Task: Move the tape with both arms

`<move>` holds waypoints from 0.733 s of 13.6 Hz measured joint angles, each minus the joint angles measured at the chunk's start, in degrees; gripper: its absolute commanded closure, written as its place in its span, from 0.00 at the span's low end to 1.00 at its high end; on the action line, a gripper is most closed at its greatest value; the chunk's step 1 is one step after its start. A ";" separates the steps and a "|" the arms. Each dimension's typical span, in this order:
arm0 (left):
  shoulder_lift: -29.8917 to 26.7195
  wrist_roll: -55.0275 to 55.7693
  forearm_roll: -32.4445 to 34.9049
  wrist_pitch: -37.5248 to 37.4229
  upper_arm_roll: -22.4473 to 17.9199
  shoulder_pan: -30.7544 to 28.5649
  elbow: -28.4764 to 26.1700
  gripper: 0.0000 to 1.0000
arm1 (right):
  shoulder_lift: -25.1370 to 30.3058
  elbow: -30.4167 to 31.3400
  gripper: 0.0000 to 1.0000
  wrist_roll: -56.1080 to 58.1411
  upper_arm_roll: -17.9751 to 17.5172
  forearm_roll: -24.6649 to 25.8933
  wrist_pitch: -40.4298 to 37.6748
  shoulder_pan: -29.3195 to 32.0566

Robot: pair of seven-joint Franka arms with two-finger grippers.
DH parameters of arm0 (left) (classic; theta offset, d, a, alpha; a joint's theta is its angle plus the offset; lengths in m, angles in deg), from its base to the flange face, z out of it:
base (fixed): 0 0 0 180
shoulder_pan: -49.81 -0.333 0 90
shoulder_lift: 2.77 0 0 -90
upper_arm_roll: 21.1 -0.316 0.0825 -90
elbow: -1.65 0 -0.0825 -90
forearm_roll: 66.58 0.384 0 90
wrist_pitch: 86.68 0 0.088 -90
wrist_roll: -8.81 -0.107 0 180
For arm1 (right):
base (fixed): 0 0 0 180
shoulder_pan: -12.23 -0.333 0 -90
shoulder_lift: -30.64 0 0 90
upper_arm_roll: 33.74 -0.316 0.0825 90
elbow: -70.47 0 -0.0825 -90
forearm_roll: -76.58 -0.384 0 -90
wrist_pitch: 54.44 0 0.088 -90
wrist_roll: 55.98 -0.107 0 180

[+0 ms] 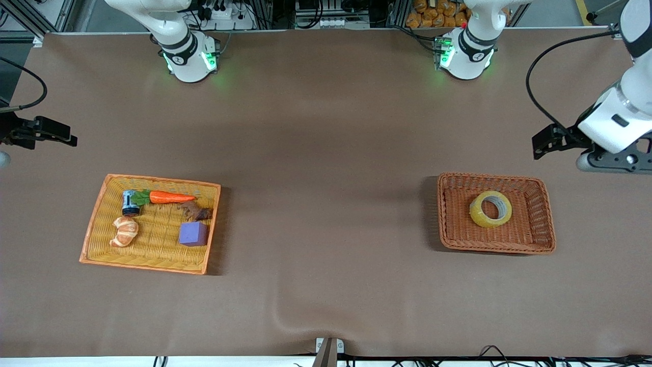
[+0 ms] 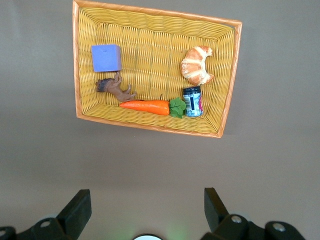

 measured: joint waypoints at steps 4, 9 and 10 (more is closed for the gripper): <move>-2.50 0.03 -0.31 -2.32 -0.50 0.14 0.71 0.00 | 0.00 0.00 0.00 0.00 0.07 0.00 0.00 0.00; -6.07 0.07 -1.25 -2.49 -11.78 11.84 -3.51 0.00 | -0.01 0.00 0.00 0.00 0.11 0.00 0.00 0.00; -6.20 0.07 -1.25 -2.44 -12.70 13.00 -3.50 0.00 | -0.01 0.00 0.00 0.00 0.12 0.00 0.00 0.00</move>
